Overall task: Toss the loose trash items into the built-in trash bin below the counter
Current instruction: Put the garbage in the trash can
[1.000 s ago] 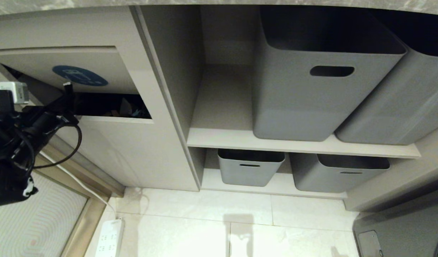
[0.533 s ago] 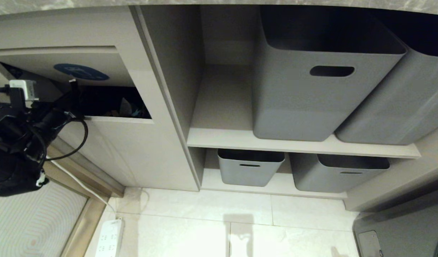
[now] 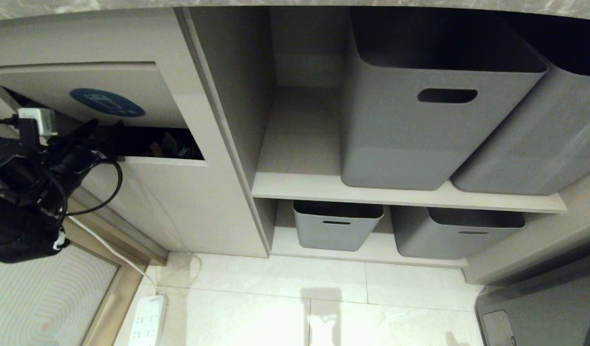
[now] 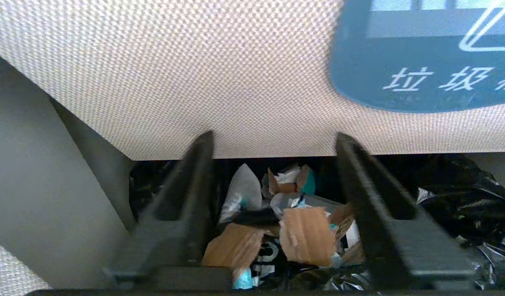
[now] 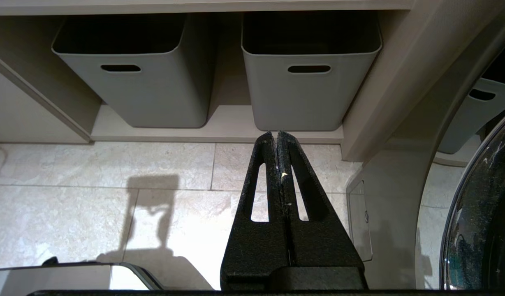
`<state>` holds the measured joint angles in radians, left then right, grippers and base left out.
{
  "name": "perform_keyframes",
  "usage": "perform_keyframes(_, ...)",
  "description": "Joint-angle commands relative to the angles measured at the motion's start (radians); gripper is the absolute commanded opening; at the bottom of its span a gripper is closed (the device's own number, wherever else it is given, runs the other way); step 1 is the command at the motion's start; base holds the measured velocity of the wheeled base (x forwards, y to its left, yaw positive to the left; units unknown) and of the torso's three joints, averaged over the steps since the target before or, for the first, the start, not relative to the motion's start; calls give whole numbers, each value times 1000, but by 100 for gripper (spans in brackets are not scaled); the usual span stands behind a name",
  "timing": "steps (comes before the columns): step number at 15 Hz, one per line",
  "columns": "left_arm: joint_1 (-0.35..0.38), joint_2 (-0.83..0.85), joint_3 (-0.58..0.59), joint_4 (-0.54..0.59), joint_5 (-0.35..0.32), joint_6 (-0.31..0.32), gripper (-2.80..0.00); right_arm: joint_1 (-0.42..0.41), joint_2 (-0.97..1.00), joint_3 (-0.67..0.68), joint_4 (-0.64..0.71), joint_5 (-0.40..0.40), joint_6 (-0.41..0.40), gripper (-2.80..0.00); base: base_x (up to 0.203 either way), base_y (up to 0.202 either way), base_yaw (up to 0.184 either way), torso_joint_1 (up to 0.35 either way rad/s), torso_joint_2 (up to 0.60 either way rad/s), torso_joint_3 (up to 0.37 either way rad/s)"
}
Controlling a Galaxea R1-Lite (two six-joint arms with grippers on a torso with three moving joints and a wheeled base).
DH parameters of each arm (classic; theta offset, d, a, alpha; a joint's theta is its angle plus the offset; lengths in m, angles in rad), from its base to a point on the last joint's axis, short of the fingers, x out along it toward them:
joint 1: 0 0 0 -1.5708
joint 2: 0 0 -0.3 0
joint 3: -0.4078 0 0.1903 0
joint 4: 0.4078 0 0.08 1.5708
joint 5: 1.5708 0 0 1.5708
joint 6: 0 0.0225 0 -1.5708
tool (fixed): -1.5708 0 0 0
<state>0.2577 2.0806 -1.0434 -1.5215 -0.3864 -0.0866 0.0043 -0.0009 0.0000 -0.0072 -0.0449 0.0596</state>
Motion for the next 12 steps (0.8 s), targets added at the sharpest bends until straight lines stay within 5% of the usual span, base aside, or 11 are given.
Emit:
perform_keyframes(1,0,-6,0,-9,-2,-1,0,0,1,2,0,0,0,-280,0,0,0,0,0,0)
perform_keyframes(7,3,-106,39,-9,0,-1,0,0,1,2,0,0,0,-280,0,0,0,0,0,0)
perform_keyframes(8,4,-128,91,-9,1,1,-280,0,1,2,0,0,0,-280,0,0,0,0,0,0)
perform_keyframes(12,9,-264,327,-9,1,3,-280,0,1,2,0,0,0,-280,0,0,0,0,0,0)
